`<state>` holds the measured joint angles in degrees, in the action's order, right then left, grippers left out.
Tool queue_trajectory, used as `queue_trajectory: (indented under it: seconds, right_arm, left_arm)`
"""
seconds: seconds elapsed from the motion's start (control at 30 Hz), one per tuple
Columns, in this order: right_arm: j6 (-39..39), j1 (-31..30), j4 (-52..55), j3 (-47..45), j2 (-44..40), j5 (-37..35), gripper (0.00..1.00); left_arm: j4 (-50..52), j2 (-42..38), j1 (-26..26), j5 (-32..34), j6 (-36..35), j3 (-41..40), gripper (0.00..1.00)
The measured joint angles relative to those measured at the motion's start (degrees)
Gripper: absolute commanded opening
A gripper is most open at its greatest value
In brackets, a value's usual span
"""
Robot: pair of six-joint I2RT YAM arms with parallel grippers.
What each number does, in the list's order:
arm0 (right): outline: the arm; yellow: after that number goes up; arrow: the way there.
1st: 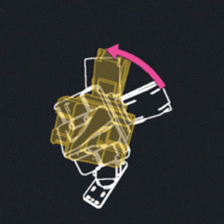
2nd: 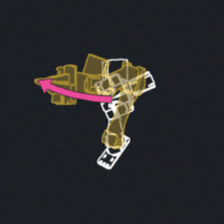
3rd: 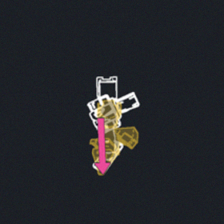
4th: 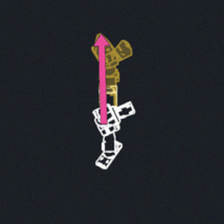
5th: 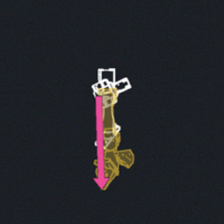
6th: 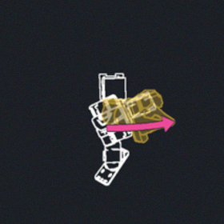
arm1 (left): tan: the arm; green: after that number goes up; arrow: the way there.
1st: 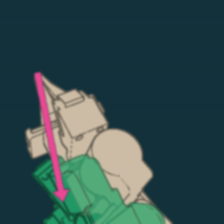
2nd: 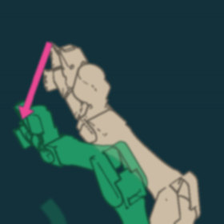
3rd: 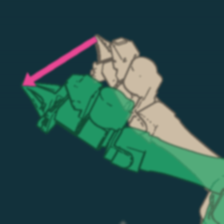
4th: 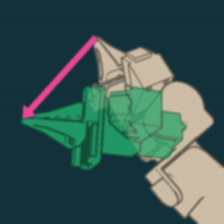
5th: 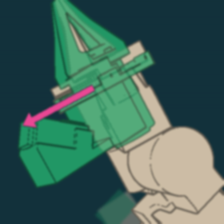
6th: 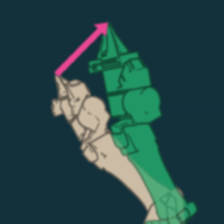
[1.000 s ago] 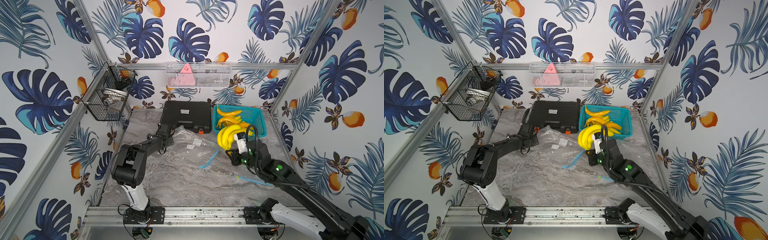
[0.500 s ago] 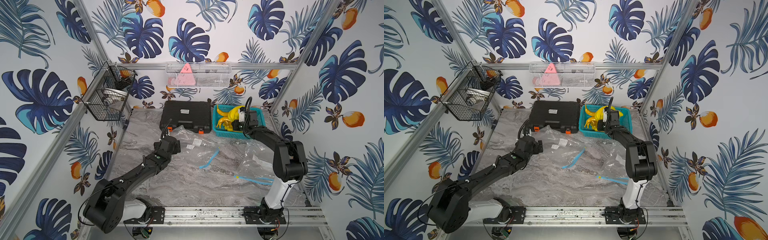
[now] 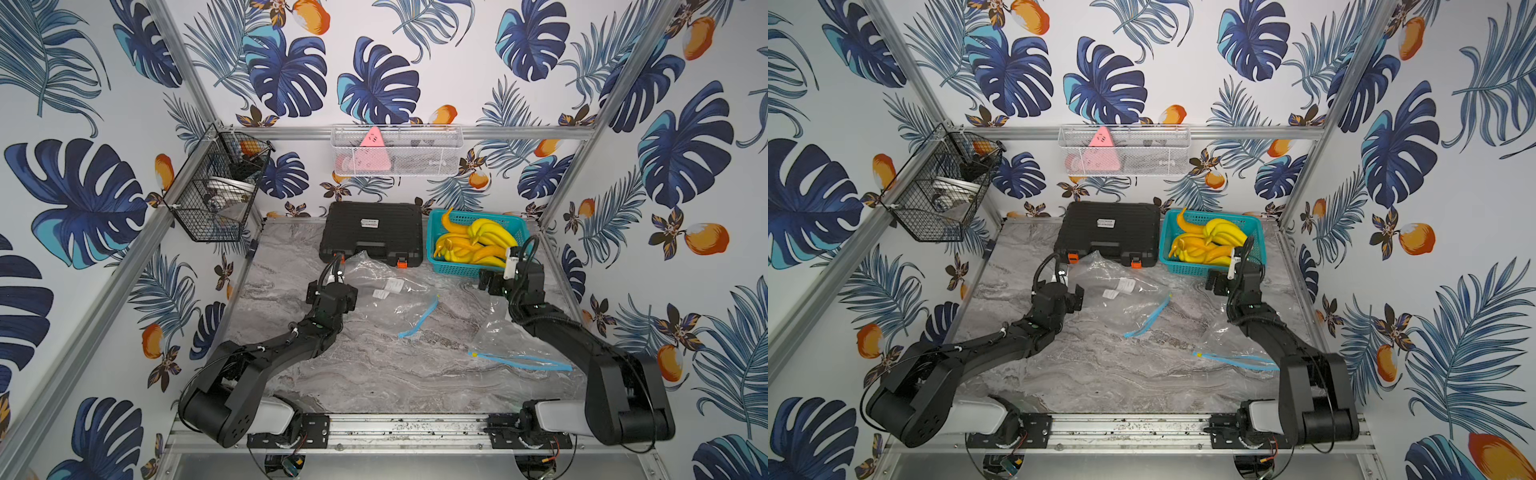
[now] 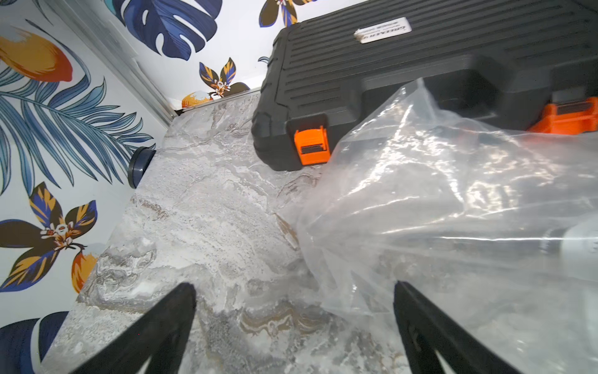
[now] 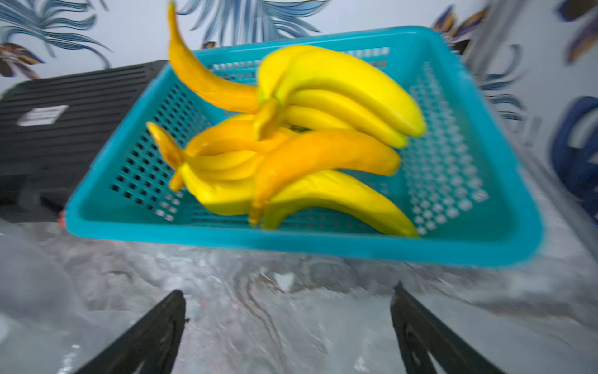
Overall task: Open the zip-top bag and take out the banana
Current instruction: Reset both arms
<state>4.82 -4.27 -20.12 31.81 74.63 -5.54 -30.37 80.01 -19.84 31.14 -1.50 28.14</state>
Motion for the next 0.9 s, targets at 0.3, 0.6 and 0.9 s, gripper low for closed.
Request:
queue_trajectory:
  seconds: [0.3,0.6,0.9]
  right_arm:
    - [0.3,4.1,-29.1,-14.1,15.0,-4.3,1.0]
    - [0.6,4.7,-34.4,-9.5,20.0,-6.1,1.0]
    - [0.5,4.8,-34.0,-9.0,20.6,-5.7,1.0]
  left_arm:
    - [-14.2,2.3,4.5,-8.6,-4.4,-3.2,0.99]
    - [-10.0,-2.8,5.2,-14.7,-1.2,-4.4,0.99]
    - [-19.2,9.8,10.3,-14.3,-2.0,-7.9,0.99]
